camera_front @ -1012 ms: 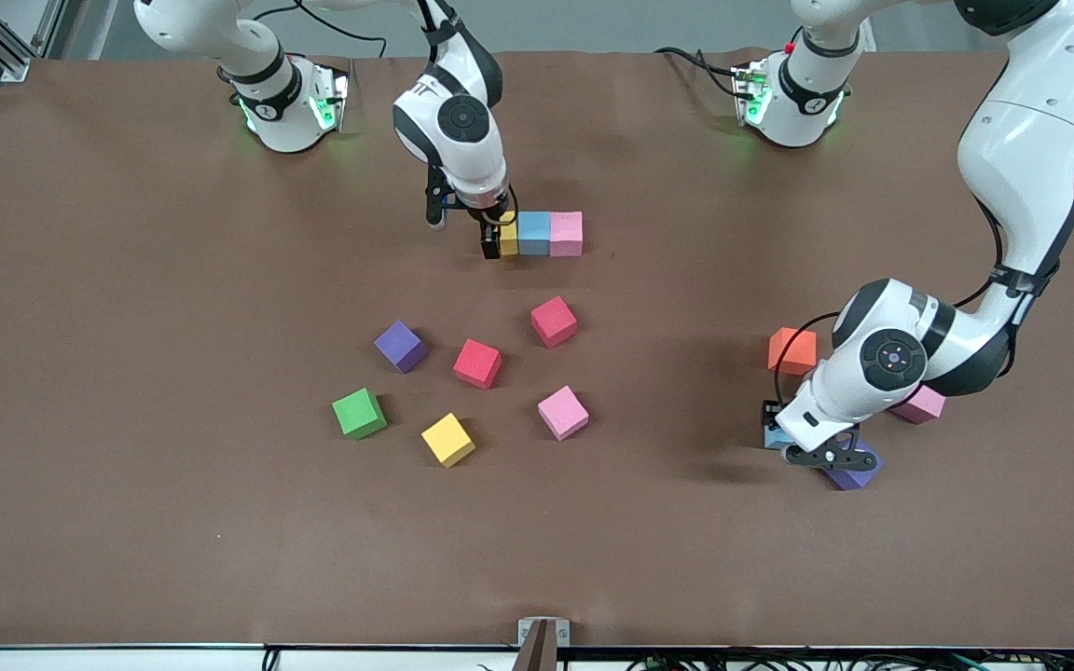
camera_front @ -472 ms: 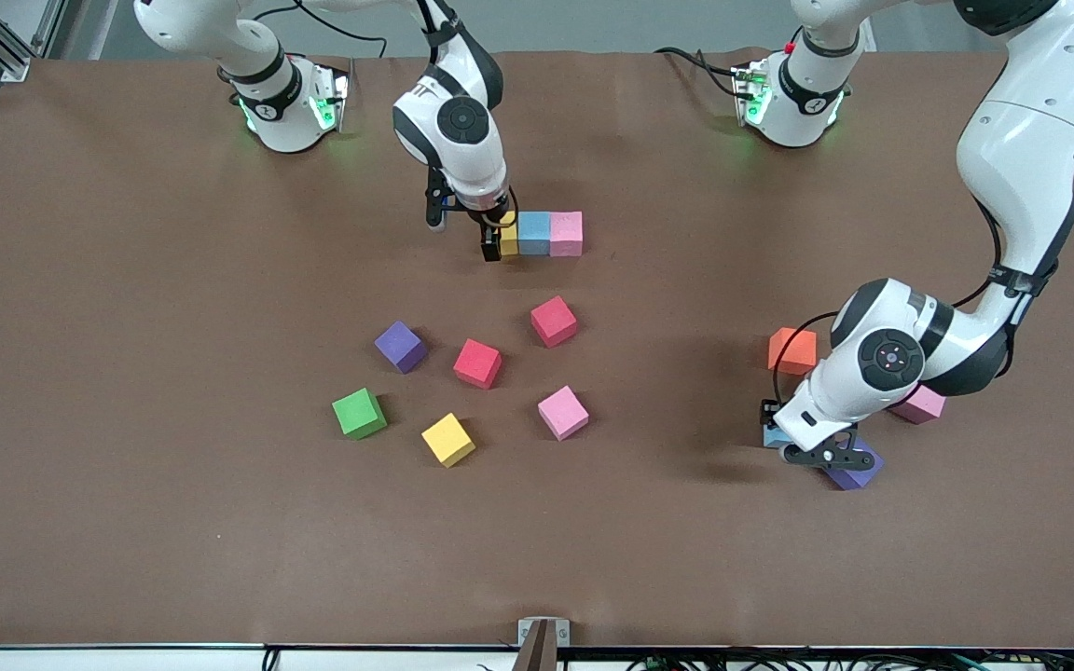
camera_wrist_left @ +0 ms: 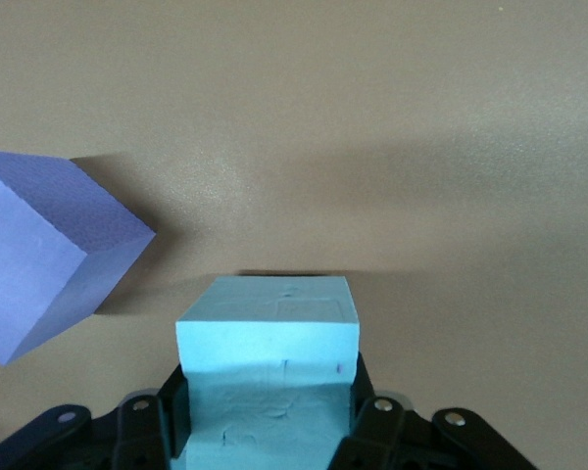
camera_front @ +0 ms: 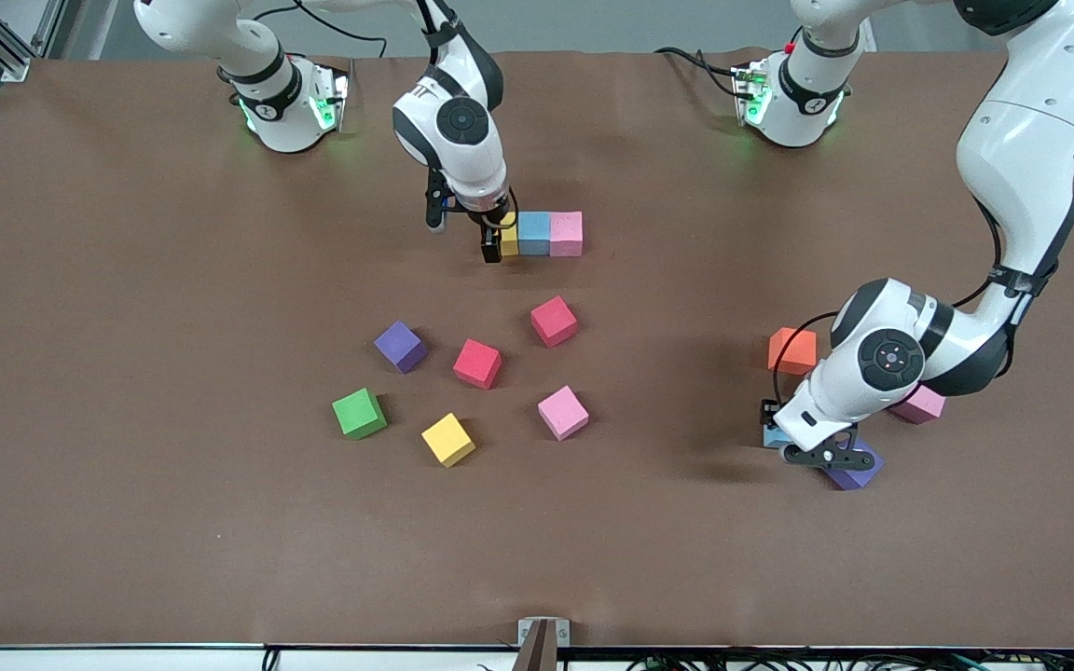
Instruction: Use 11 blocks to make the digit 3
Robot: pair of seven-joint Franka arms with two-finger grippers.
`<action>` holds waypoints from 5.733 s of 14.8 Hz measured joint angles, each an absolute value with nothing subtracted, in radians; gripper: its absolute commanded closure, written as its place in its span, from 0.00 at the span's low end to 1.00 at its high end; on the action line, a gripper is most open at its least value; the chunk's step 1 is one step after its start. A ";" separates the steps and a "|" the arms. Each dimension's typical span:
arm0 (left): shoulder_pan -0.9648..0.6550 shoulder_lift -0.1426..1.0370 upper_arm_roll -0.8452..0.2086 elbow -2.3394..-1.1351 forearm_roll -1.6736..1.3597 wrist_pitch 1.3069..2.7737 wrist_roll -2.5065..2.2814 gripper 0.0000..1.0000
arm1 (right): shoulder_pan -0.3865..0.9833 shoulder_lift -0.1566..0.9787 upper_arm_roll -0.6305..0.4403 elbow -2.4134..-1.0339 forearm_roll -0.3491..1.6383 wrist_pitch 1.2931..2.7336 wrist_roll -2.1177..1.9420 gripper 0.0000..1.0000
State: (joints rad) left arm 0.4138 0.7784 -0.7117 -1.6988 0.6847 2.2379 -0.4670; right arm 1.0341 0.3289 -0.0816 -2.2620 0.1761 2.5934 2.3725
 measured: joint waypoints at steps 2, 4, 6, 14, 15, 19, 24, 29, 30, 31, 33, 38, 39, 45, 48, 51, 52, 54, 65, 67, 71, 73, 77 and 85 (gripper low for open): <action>0.414 0.778 -0.712 -1.699 0.685 2.238 -0.467 0.53 | 1.033 0.329 -0.083 -2.261 0.176 2.593 2.373 0.00; 0.414 0.778 -0.712 -1.699 0.685 2.238 -0.467 0.53 | 1.033 0.330 -0.083 -2.261 0.176 2.593 2.373 0.00; 0.414 0.778 -0.712 -1.699 0.685 2.238 -0.467 0.53 | 1.033 0.331 -0.082 -2.261 0.176 2.593 2.373 0.00; 0.414 0.778 -0.712 -1.699 0.685 2.237 -0.467 0.53 | 1.044 0.333 -0.073 -2.259 0.176 2.558 2.373 0.00; 0.414 0.778 -0.712 -1.699 0.685 2.237 -0.467 0.53 | 1.048 0.333 -0.072 -2.257 0.176 2.544 2.373 0.00; 0.414 0.778 -0.712 -1.699 0.685 2.237 -0.467 0.53 | 1.052 0.314 -0.072 -2.237 0.176 2.494 2.373 0.00; 0.414 0.778 -0.712 -1.699 0.685 2.236 -0.467 0.53 | 1.047 0.264 -0.097 -2.231 0.176 2.467 2.366 0.00; 0.414 0.778 -0.712 -1.698 0.685 2.236 -0.467 0.53 | 0.964 0.219 -0.141 -2.073 0.163 2.236 2.221 0.00; 0.414 0.778 -0.712 -1.697 0.685 2.236 -0.467 0.53 | 0.939 0.219 -0.143 -2.033 0.151 2.211 2.172 0.00; 0.414 0.778 -0.711 -1.697 0.685 2.235 -0.467 0.53 | 0.918 0.220 -0.143 -1.999 0.145 2.200 2.123 0.00; 0.414 0.778 -0.711 -1.697 0.685 2.235 -0.467 0.53 | 0.887 0.242 -0.144 -1.928 0.137 2.190 2.048 0.00; 0.414 0.778 -0.711 -1.696 0.685 2.235 -0.467 0.53 | 0.882 0.436 -0.139 -1.698 0.135 2.188 2.002 0.00; 0.414 0.778 -0.711 -1.696 0.685 2.235 -0.467 0.53 | 0.884 0.486 -0.136 -1.646 0.133 2.180 1.992 0.00; 0.414 0.778 -0.711 -1.695 0.685 2.235 -0.467 0.53 | 0.925 0.668 -0.128 -1.462 0.113 2.117 1.834 0.00; 0.414 0.778 -0.711 -1.694 0.685 2.235 -0.467 0.53 | 0.958 0.699 -0.128 -1.460 0.102 2.111 1.813 0.00; 0.414 0.778 -0.712 -1.693 0.685 2.235 -0.467 0.53 | 0.982 0.738 -0.128 -1.459 0.095 2.117 1.812 0.00; 0.414 0.778 -0.712 -1.693 0.685 2.235 -0.467 0.53 | 0.986 0.747 -0.128 -1.458 0.095 2.120 1.812 0.00; 0.414 0.778 -0.712 -1.692 0.685 2.235 -0.467 0.53 | 0.987 0.750 -0.129 -1.456 0.095 2.122 1.812 0.00; 0.413 0.778 -0.712 -1.690 0.685 2.235 -0.467 0.53 | 0.960 0.783 -0.139 -1.427 0.095 2.216 1.812 0.00; 0.413 0.778 -0.712 -1.690 0.685 2.235 -0.467 0.53 | 0.959 0.792 -0.139 -1.427 0.095 2.220 1.812 0.00; 0.413 0.778 -0.712 -1.690 0.685 2.235 -0.467 0.53 | 0.957 0.795 -0.139 -1.427 0.095 2.220 1.812 0.22; 0.413 0.778 -0.712 -1.690 0.685 2.235 -0.467 0.53 | 0.957 0.800 -0.139 -1.427 0.095 2.219 1.812 0.25; 0.413 0.778 -0.711 -1.690 0.685 2.235 -0.467 0.53 | 0.959 0.813 -0.136 -1.427 0.095 2.239 1.815 0.41; 0.413 0.778 -0.711 -1.690 0.685 2.234 -0.467 0.53 | 0.958 0.814 -0.138 -1.419 0.093 2.244 1.744 1.00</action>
State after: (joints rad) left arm 0.4129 0.7784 -0.7115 -1.6904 0.6847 2.2345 -0.4670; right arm 0.9585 0.8140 -0.1377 -1.4186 0.0935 2.2439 1.7439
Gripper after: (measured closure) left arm 0.388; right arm 0.480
